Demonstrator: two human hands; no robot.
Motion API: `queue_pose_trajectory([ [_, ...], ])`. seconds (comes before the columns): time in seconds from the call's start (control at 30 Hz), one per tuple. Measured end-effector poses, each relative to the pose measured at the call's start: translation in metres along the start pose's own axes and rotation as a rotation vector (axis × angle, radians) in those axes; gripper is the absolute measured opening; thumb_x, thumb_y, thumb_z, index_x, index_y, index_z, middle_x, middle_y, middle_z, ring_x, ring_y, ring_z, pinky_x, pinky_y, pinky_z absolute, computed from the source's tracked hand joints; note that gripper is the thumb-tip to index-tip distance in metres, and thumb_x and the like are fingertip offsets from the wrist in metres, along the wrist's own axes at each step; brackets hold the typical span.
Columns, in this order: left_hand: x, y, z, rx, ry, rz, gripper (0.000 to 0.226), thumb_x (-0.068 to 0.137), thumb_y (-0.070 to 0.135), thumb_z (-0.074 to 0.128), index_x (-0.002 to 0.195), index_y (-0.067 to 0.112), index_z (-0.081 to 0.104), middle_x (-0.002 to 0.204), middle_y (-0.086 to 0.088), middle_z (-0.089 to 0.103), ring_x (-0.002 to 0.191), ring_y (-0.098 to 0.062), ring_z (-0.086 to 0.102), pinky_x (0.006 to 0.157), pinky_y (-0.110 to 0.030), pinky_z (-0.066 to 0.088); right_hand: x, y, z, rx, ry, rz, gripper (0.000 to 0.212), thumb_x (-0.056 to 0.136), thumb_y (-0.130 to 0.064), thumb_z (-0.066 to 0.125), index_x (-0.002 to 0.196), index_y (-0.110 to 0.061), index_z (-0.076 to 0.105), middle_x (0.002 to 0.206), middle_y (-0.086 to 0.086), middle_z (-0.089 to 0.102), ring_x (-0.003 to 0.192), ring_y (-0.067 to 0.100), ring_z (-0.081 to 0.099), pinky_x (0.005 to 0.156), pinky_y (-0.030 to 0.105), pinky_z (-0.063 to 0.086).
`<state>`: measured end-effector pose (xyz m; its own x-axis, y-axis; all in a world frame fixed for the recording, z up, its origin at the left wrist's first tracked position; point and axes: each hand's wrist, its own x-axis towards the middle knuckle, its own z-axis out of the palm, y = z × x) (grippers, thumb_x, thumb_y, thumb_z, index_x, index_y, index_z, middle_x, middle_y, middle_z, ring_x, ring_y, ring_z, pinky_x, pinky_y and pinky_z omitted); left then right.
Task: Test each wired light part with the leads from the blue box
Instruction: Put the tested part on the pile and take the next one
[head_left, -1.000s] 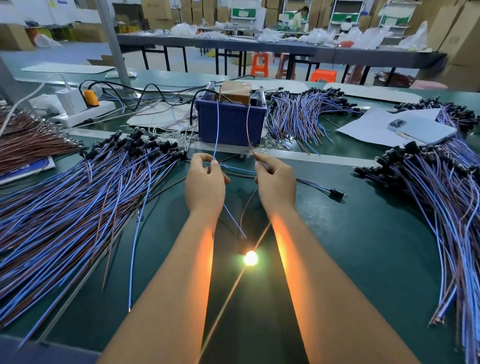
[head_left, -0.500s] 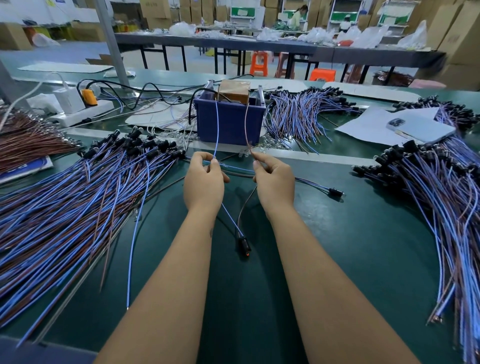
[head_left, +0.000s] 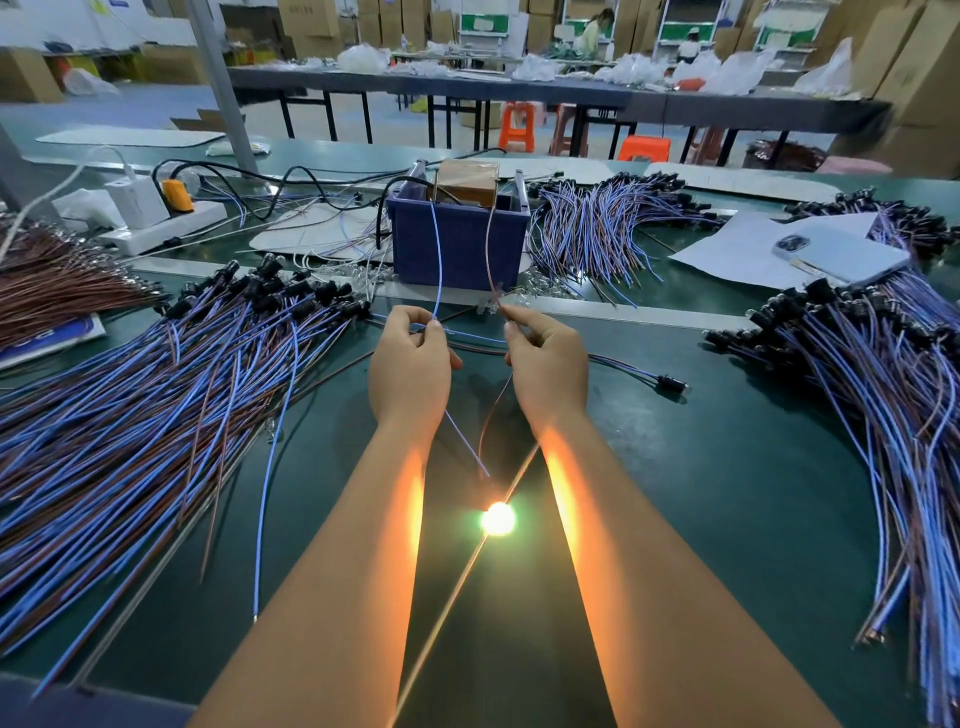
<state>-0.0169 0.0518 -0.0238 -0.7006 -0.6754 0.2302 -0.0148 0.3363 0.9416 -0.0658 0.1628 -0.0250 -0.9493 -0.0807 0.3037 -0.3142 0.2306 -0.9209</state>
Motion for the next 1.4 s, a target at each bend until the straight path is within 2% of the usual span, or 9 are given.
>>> queue_pose_trajectory([
  [0.13,-0.001,0.001,-0.001,0.004,-0.002,0.005,0.010,0.096,0.027,0.045,0.089,0.033,0.047,0.059,0.014,0.067,0.043,0.002,0.047,0.053,-0.026,0.035,-0.001,-0.002,0.000,0.000,-0.002,0.008,0.027,0.095,-0.020,0.055,0.116,-0.029,0.069,0.082,-0.010,0.064,0.081,0.016,0.061,0.075,0.034,0.050],
  [0.27,-0.001,0.001,0.000,0.002,-0.001,0.005,0.007,0.097,0.026,0.044,0.092,0.030,0.049,0.060,0.014,0.067,0.042,0.003,0.047,0.052,-0.025,0.034,-0.002,-0.002,-0.001,-0.008,0.002,0.006,0.027,0.095,-0.020,0.055,0.117,-0.030,0.069,0.087,-0.008,0.067,0.082,0.016,0.062,0.073,0.033,0.051],
  [0.77,-0.003,0.003,-0.002,0.013,0.005,0.000,0.007,0.098,0.027,0.044,0.094,0.030,0.049,0.061,0.014,0.067,0.043,0.004,0.048,0.052,-0.025,0.036,-0.002,-0.002,-0.001,-0.007,-0.001,-0.002,0.028,0.096,-0.020,0.054,0.118,-0.029,0.068,0.084,-0.007,0.066,0.077,0.014,0.059,0.069,0.030,0.050],
  [0.97,-0.003,0.004,-0.002,0.019,0.015,0.006,0.009,0.097,0.027,0.044,0.091,0.032,0.048,0.060,0.015,0.067,0.044,0.003,0.048,0.053,-0.025,0.036,-0.003,-0.002,-0.001,0.000,-0.005,-0.006,0.028,0.096,-0.019,0.054,0.117,-0.029,0.069,0.081,-0.009,0.064,0.078,0.014,0.061,0.073,0.032,0.052],
  [1.07,-0.003,0.006,-0.001,0.031,-0.007,0.006,0.009,0.097,0.029,0.044,0.090,0.032,0.048,0.061,0.012,0.068,0.044,0.003,0.047,0.053,-0.025,0.038,-0.003,-0.006,-0.001,0.054,0.022,-0.056,0.026,0.096,-0.016,0.055,0.116,-0.023,0.070,0.075,-0.012,0.062,0.071,0.009,0.058,0.069,0.026,0.050],
  [1.13,-0.004,0.011,0.001,-0.061,-0.080,0.015,0.012,0.099,0.026,0.045,0.089,0.030,0.052,0.062,0.006,0.069,0.054,0.004,0.052,0.056,-0.021,0.042,-0.004,-0.012,0.000,0.113,0.007,-0.129,0.025,0.095,-0.010,0.057,0.114,-0.017,0.071,0.080,-0.011,0.066,0.071,0.004,0.058,0.070,0.020,0.048],
  [1.23,-0.009,0.025,0.009,-0.413,-0.273,-0.060,0.030,0.104,0.021,0.037,0.088,0.019,0.062,0.079,0.002,0.068,0.073,-0.007,0.062,0.064,-0.017,0.049,-0.012,-0.019,0.007,0.143,-0.114,-0.186,0.028,0.091,-0.002,0.057,0.114,-0.011,0.071,0.099,0.000,0.072,0.087,0.012,0.067,0.084,0.029,0.054],
  [1.3,-0.012,0.029,0.011,-0.545,-0.329,-0.159,0.037,0.105,0.024,0.036,0.088,0.015,0.067,0.081,0.001,0.070,0.076,-0.009,0.066,0.071,-0.020,0.053,-0.017,-0.018,0.010,0.108,-0.148,-0.204,0.027,0.088,-0.002,0.060,0.110,-0.015,0.069,0.089,0.001,0.072,0.081,0.018,0.066,0.080,0.036,0.055],
  [1.4,-0.009,0.027,0.009,-0.620,-0.323,-0.269,0.031,0.103,0.019,0.040,0.088,0.012,0.066,0.081,-0.003,0.068,0.073,-0.013,0.064,0.062,-0.021,0.051,-0.019,-0.019,0.010,0.138,-0.177,-0.168,0.024,0.083,-0.004,0.065,0.096,-0.024,0.057,0.074,-0.001,0.068,0.068,0.015,0.062,0.070,0.035,0.052],
])
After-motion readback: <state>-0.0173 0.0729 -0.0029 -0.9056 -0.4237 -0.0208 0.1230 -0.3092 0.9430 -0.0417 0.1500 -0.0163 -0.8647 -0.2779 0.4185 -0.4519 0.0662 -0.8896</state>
